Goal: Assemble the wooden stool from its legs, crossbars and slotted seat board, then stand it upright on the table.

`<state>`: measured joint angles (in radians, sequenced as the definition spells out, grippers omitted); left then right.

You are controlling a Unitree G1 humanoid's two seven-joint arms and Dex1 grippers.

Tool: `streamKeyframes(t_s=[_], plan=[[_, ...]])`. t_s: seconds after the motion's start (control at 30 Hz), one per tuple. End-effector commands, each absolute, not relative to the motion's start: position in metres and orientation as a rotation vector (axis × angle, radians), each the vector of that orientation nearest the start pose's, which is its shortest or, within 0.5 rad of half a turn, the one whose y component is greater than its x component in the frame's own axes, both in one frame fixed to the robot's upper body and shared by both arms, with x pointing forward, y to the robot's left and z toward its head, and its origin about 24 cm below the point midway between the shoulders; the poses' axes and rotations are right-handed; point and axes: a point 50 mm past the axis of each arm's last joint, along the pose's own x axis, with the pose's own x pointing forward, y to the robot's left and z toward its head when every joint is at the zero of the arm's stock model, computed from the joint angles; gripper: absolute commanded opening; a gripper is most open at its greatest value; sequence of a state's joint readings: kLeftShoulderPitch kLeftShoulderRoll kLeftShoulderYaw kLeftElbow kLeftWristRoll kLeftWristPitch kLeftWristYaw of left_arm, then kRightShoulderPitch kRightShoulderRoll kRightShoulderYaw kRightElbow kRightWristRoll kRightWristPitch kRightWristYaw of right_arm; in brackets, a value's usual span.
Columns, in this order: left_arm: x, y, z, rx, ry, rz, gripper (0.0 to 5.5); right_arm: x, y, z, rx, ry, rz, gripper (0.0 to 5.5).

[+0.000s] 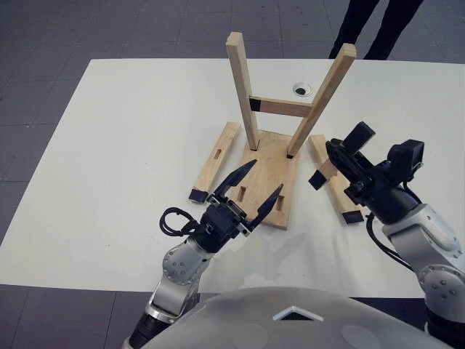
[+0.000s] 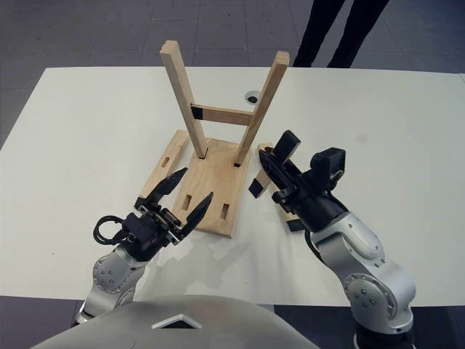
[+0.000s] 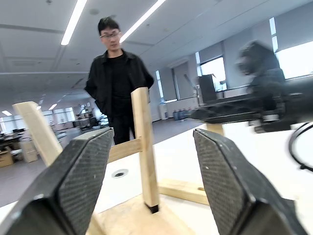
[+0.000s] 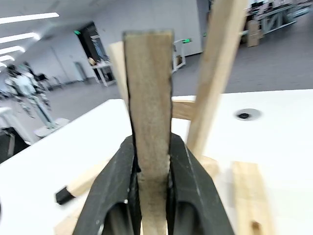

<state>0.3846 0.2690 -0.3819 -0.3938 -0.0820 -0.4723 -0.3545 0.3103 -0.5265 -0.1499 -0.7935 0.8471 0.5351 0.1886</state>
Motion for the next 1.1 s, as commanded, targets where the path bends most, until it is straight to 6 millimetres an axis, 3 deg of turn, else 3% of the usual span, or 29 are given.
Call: streamKeyframes(t_s=[0.03, 0.3, 0.6, 1.1], plan=[[0.152, 0.099, 0.076, 0.14, -0.375, -0.675, 3.01, 0.182, -0.199, 0.135, 0.055, 0.071, 0.433, 0.4], [0.156, 0.108, 0.061, 0.29, -0.299, -0.584, 3.01, 0.203, -0.209, 0.12, -0.02, 0.082, 0.382, 0.4], [0.153, 0.106, 0.057, 0.347, -0.294, -0.56, 3.01, 0.233, -0.202, 0.102, 0.102, 0.113, 0.329, 0.4], [0.153, 0.105, 0.057, 0.341, -0.293, -0.552, 3.01, 0.242, -0.191, 0.086, 0.143, 0.149, 0.303, 0.4]])
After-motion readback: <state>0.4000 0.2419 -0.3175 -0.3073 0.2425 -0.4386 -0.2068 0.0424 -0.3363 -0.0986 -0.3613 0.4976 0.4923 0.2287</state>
